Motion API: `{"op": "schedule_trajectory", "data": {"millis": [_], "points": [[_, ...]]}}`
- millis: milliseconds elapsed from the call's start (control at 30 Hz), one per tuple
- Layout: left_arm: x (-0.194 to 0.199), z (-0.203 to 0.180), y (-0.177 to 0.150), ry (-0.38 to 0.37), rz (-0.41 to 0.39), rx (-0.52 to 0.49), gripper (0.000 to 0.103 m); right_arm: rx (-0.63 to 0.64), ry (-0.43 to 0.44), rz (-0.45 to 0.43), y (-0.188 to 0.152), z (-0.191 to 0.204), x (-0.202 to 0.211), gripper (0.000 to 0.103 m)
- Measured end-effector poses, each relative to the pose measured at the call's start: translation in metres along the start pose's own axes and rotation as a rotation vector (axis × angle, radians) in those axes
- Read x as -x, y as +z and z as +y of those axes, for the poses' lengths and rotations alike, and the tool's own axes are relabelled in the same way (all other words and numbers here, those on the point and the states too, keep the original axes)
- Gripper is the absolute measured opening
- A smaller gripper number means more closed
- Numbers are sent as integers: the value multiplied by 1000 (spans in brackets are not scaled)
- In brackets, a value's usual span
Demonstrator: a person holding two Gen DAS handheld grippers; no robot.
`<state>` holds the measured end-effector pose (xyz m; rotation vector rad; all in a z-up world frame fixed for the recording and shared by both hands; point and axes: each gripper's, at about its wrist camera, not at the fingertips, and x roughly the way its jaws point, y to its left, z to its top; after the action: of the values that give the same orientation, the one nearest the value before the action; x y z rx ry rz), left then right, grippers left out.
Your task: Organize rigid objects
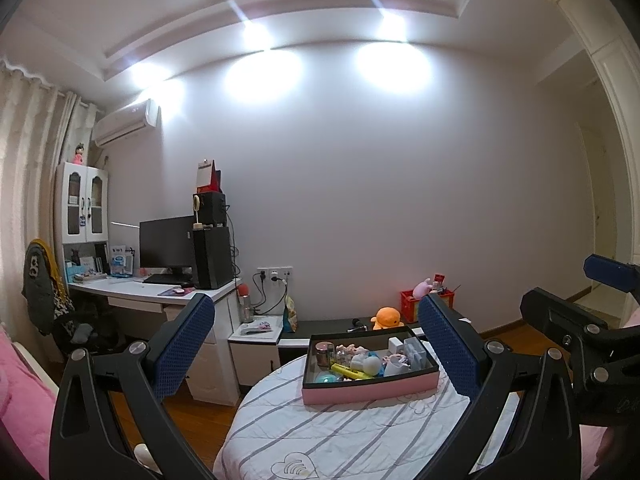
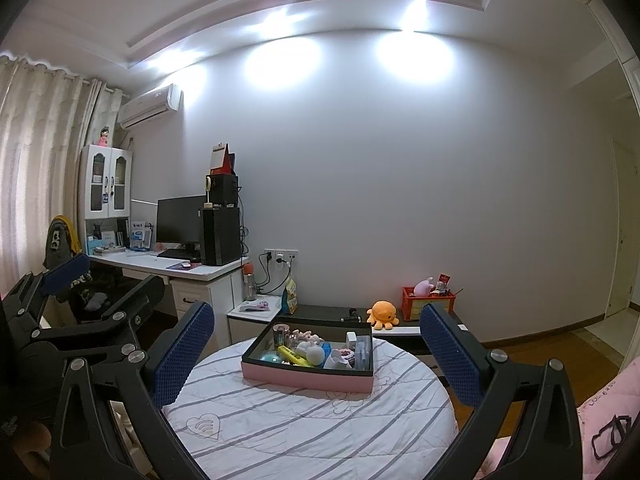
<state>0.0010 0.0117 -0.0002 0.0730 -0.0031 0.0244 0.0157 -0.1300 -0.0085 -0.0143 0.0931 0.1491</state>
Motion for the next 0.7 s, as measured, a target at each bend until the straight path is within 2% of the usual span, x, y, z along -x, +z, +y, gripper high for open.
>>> {"op": "schedule_trajectory", "data": {"millis": [700], "points": [[0, -1, 1, 0, 4, 2, 103, 8, -9, 1, -3, 2, 3, 103]]}}
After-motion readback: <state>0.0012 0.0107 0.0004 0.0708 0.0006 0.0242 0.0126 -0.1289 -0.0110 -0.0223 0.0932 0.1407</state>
